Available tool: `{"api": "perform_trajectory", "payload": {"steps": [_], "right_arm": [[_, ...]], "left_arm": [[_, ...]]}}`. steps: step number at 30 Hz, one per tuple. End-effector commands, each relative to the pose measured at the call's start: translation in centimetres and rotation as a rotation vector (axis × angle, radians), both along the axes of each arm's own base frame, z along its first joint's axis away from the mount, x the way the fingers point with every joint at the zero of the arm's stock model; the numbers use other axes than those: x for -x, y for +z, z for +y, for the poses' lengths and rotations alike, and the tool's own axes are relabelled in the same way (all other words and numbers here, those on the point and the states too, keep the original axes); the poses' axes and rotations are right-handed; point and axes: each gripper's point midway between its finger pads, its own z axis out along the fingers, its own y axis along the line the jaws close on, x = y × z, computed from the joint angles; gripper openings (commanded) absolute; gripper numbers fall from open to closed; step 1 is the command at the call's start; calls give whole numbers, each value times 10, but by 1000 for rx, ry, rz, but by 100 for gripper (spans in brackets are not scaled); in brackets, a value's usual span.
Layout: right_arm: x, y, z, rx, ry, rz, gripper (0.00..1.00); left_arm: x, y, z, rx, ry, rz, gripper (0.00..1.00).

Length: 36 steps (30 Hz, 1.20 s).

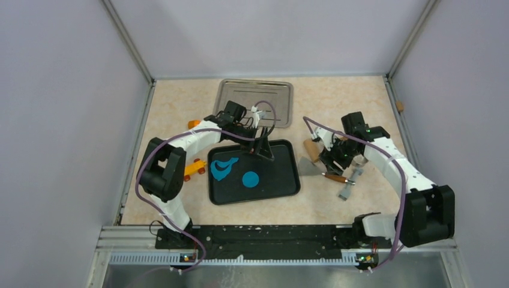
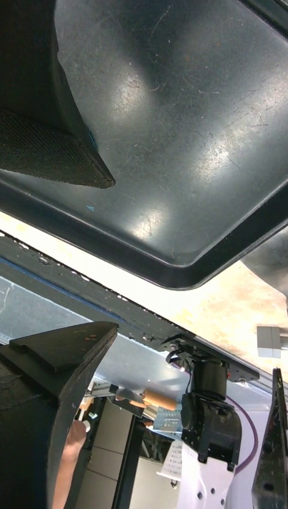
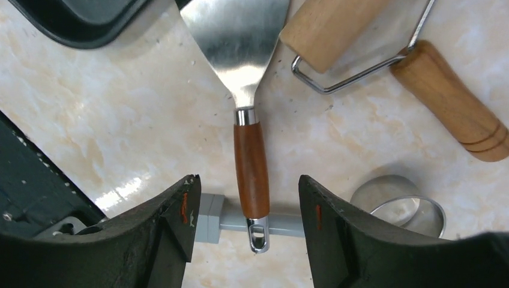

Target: Roll out the dumpling wrappers from the dough

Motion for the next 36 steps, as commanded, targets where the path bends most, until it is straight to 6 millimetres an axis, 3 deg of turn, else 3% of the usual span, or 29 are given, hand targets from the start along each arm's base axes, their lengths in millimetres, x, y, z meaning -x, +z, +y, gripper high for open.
{"api": "perform_trajectory", "payload": {"steps": [1,5,10,16,17,19,20,23,28,31,36], "right_arm": [[12,-24,-9,49,158,20,62],[11,-39,-6,45,173,25,62],[6,-69,-19,124,124,58,56],[3,-88,-26,161,103,24,51],[0,-89,-29,175,94,9,46],[-1,-89,-32,194,89,3,12],[0,-87,-33,200,90,10,1],[-1,-64,-34,185,56,7,0],[6,-4,-21,102,11,7,0],[15,30,-8,20,-11,37,0],[19,61,23,-146,-92,159,0]], "left_arm": [[-10,26,6,15,-17,-129,84],[-10,26,10,7,-19,-141,84],[-8,27,13,3,-17,-156,84],[-7,33,13,13,-29,-174,84],[-7,35,13,19,-37,-181,84],[-5,40,13,28,-58,-207,83],[-5,42,15,22,-68,-222,83],[-4,49,18,13,-92,-271,83],[-4,68,22,21,-164,-480,83],[-6,84,20,5,-244,-685,83],[11,109,0,-44,-466,-1156,85]]}}
